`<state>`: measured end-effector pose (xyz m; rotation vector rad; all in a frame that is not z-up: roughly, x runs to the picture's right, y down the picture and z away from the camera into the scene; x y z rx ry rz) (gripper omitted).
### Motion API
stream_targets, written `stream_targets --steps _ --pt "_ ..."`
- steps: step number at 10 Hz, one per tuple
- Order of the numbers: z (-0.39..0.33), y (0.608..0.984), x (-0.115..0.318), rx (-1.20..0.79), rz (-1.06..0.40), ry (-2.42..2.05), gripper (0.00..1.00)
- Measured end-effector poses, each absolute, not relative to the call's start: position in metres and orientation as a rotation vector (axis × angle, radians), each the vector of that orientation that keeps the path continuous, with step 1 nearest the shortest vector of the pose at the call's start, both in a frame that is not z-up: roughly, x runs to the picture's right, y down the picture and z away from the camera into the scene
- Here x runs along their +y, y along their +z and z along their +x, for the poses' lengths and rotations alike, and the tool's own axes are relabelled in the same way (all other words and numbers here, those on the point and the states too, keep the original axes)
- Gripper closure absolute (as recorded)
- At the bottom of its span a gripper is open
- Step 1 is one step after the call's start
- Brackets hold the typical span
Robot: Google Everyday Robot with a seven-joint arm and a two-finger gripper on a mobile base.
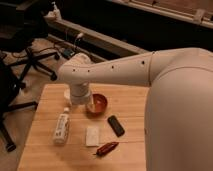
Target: Wipe the white sponge on the table
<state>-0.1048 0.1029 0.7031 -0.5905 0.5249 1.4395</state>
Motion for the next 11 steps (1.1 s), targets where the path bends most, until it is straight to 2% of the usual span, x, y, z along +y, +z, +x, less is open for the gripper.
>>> stream_targets --steps 3,6,9,11 --pt "-0.104 0.703 0.103 0.523 -0.584 1.434 0.35" --pt "-0.112 0.696 0.106 0.467 -0.502 1.345 0.35" --pt "-0.123 0.686 0.131 0.400 -0.425 1.289 0.35" --pt "-0.125 0.689 0.167 0.425 -0.417 1.271 0.35"
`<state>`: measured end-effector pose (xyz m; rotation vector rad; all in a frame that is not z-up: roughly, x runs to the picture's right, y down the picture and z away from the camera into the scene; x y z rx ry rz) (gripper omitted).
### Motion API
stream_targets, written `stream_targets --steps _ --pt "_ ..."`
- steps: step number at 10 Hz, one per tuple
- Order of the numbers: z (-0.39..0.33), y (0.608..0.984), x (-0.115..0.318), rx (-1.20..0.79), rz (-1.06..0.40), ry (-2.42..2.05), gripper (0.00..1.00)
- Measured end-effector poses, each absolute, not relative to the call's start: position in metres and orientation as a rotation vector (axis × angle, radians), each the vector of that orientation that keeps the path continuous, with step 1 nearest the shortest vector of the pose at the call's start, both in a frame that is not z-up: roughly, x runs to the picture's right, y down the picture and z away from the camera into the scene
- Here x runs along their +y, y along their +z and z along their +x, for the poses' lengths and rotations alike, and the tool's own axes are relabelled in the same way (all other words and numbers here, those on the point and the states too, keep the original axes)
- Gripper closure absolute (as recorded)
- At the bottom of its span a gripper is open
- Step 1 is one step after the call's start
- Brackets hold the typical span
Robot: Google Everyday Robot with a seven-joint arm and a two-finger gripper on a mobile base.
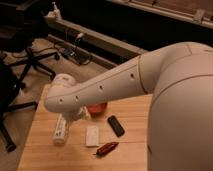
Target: Wipe the white sponge on the table
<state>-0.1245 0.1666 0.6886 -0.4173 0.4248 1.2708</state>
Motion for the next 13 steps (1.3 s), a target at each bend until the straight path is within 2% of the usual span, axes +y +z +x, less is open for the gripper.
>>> stream_targets --steps 7,13 --pt "-0.101 0.729 0.241 0.567 -0.435 1.263 0.35" --pt "-0.092 0.756 0.264 0.659 -0.458 1.252 0.35"
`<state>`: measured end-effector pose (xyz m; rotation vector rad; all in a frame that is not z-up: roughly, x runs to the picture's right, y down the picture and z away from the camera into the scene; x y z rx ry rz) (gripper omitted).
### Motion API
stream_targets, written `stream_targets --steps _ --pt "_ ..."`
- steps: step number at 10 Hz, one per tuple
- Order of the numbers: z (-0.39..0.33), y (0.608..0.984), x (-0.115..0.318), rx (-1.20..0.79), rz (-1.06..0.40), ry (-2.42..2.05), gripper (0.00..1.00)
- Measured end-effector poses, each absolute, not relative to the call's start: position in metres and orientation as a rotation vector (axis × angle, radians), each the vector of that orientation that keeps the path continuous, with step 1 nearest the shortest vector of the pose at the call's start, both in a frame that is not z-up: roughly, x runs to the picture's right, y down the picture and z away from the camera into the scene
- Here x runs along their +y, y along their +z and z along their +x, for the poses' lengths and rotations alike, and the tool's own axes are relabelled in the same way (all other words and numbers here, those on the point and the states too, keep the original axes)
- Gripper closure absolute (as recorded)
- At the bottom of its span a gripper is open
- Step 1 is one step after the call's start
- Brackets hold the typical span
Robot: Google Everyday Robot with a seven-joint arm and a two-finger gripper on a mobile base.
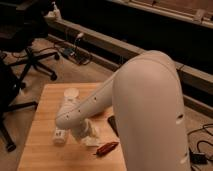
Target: Wipe the white sponge on the table
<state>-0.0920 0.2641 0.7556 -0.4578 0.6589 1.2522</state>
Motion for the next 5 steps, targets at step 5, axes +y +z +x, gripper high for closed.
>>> stream_targets --steps 5 --pt "-0.098 0.771 0.260 0.700 -0.448 1.233 0.35"
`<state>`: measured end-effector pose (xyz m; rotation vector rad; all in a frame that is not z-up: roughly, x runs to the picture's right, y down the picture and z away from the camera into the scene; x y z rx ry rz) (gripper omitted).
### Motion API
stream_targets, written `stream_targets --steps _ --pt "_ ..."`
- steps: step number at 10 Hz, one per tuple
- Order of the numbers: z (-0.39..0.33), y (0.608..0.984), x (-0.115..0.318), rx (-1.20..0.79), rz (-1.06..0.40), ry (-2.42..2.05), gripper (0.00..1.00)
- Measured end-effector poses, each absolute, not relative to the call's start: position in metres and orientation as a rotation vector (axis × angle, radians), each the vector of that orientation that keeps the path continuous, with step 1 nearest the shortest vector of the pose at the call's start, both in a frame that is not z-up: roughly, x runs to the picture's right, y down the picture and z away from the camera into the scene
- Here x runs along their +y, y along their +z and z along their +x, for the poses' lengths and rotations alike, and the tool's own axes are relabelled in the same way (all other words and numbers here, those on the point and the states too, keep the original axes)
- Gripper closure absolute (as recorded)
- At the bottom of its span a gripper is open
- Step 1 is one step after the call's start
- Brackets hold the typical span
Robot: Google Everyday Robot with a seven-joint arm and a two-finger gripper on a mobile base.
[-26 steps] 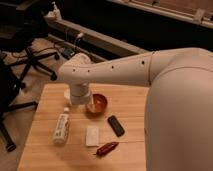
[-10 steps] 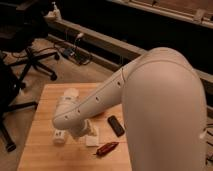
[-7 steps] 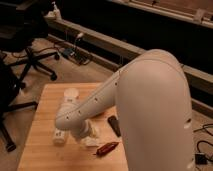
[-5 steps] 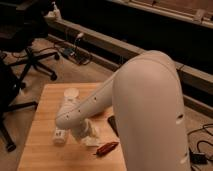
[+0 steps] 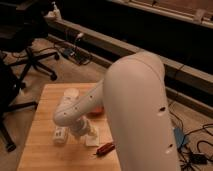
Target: Wipe the white sponge on the table
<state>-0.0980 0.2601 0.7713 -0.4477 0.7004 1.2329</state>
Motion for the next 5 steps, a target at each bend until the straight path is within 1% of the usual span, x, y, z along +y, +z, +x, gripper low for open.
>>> stream_targets --steps 5 --pt "-0.1017 0.7804 0.2541 0.728 -0.421 1.233 0.35"
